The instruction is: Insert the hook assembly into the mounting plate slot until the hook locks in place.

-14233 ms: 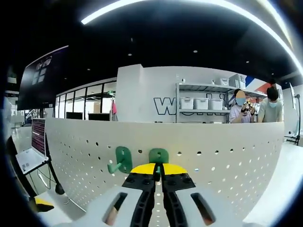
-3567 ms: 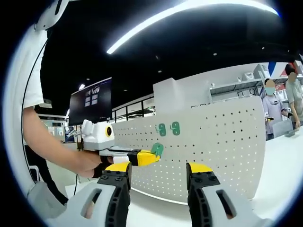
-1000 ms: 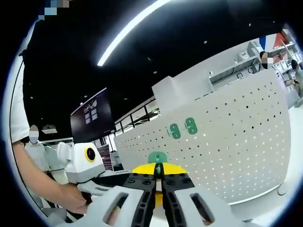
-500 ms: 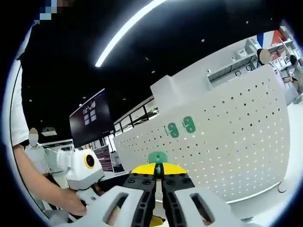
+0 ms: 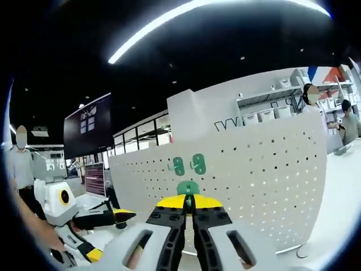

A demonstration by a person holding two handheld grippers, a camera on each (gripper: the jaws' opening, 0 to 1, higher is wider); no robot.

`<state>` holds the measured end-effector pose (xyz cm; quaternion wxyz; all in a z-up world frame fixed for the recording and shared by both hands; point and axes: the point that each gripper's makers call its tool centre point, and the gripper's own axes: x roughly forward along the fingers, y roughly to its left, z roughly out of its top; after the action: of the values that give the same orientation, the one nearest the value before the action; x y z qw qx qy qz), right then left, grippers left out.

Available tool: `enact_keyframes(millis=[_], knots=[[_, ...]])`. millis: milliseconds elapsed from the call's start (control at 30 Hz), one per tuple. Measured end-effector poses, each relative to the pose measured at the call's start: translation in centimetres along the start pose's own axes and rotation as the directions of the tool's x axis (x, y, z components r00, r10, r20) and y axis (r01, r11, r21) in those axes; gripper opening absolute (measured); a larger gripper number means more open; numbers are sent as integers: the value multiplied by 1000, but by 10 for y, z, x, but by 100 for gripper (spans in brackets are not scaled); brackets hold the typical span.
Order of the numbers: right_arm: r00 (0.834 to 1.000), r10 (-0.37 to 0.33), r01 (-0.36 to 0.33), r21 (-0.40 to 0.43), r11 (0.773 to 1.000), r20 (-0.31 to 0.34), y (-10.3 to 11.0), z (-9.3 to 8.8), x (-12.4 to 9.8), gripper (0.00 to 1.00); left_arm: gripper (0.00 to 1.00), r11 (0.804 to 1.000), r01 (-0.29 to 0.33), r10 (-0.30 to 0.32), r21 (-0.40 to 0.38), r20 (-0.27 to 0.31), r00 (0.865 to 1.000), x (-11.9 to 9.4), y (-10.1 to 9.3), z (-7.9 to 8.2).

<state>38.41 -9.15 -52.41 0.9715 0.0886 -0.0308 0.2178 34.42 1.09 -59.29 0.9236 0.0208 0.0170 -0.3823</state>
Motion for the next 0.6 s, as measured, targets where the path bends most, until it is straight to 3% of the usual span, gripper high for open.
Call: enact_keyframes(millis=[600], knots=[[995, -102, 103, -99, 990, 21, -30, 27, 40, 1, 93, 994, -109, 109, -24, 17, 994, -32, 24, -6]])
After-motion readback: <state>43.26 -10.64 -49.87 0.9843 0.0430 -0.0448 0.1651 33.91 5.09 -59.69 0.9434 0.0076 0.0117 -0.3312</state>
